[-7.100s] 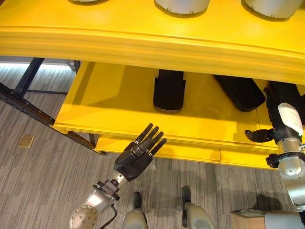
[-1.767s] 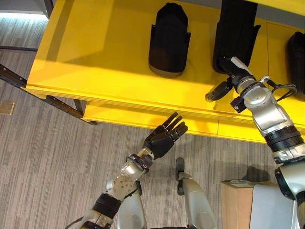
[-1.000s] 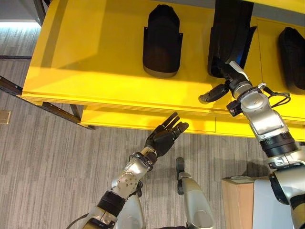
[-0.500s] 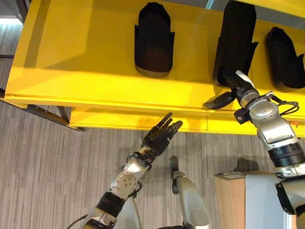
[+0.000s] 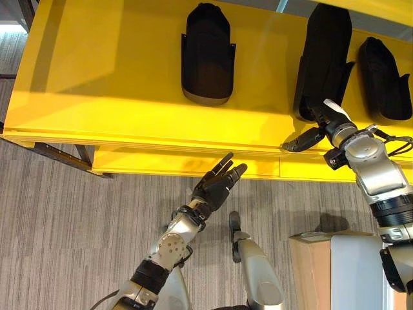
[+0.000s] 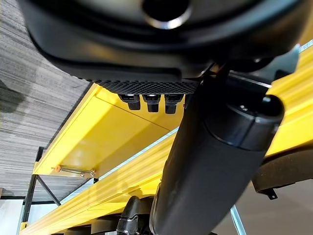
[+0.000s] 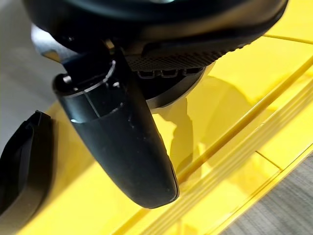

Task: Move parts from the plastic box to the shelf.

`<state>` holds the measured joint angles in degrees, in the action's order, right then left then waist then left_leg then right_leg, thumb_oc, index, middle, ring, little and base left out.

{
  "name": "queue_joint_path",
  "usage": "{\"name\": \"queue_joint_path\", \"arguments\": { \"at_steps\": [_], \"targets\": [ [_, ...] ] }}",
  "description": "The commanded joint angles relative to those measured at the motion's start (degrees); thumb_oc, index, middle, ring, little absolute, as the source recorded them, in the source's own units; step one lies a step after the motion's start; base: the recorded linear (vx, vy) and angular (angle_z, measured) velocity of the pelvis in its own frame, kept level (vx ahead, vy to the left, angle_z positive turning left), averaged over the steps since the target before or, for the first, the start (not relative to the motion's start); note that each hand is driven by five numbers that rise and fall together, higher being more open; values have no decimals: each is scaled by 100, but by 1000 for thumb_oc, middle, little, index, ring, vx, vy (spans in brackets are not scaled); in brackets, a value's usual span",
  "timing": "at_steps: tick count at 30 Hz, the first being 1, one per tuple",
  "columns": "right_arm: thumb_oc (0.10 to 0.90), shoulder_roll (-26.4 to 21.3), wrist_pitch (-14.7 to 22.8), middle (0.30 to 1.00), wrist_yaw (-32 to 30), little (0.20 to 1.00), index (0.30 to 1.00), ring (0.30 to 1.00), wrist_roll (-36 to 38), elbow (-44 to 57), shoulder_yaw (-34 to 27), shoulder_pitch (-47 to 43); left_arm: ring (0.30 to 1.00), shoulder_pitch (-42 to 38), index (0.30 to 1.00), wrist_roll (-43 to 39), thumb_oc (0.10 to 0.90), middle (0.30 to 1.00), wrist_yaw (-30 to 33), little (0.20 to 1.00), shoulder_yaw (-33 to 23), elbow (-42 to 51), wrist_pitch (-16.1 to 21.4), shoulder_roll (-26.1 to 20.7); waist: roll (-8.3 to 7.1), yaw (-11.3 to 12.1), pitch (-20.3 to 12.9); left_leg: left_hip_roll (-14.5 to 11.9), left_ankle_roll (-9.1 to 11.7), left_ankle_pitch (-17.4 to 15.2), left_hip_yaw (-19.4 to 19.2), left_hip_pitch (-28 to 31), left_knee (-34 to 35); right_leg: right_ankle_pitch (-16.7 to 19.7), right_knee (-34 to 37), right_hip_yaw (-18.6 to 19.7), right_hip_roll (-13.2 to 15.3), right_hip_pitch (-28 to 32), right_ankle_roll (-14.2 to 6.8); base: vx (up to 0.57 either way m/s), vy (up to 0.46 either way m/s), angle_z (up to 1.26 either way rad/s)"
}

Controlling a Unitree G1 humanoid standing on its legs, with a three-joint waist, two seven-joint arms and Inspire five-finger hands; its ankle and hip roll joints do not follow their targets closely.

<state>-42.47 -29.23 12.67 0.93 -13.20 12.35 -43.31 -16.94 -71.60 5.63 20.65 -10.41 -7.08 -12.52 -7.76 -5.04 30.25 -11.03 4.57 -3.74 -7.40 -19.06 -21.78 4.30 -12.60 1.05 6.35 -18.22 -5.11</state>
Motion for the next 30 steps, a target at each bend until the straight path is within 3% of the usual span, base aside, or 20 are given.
{"name": "queue_joint_path", "arguments": {
  "at_steps": [1, 12, 25, 30],
  "targets": [
    [900, -293, -137, 1000, 437, 1000, 1000, 1000, -141, -110, 329, 229, 1000, -399, 1000, -2, 900, 1000, -317, 1000, 38, 1289, 221, 546, 207, -85, -77, -171, -45, 256, -51, 227, 450, -1100, -1173, -92, -155, 95, 207, 0, 0, 0],
    [900, -252, 26, 1000, 174, 1000, 1000, 1000, -110, -130, 494, -44, 1000, -397, 1000, 31, 900, 1000, -395, 1000, 94, 1190, 189, 605, 234, -39, -81, -179, -44, 250, -46, 223, 436, -1112, -1179, -123, -137, 116, 201, 0, 0, 0],
    [900, -357, 365, 1000, -234, 1000, 1000, 1000, -150, -1414, 897, -1282, 1000, -500, 1000, -67, 900, 1000, -683, 1000, 263, 871, 220, 627, 400, 125, -78, -147, -9, 276, 13, 257, 526, -1130, -1175, -185, -93, 114, 186, 0, 0, 0],
    [900, -426, 502, 1000, -289, 1000, 1000, 1000, -129, -1774, 1002, -1643, 1000, -537, 1000, -122, 900, 1000, -717, 1000, 317, 777, 236, 593, 396, 173, -102, -158, 5, 264, 42, 225, 507, -1142, -1202, -209, -97, 91, 183, 0, 0, 0]
  ]
}}
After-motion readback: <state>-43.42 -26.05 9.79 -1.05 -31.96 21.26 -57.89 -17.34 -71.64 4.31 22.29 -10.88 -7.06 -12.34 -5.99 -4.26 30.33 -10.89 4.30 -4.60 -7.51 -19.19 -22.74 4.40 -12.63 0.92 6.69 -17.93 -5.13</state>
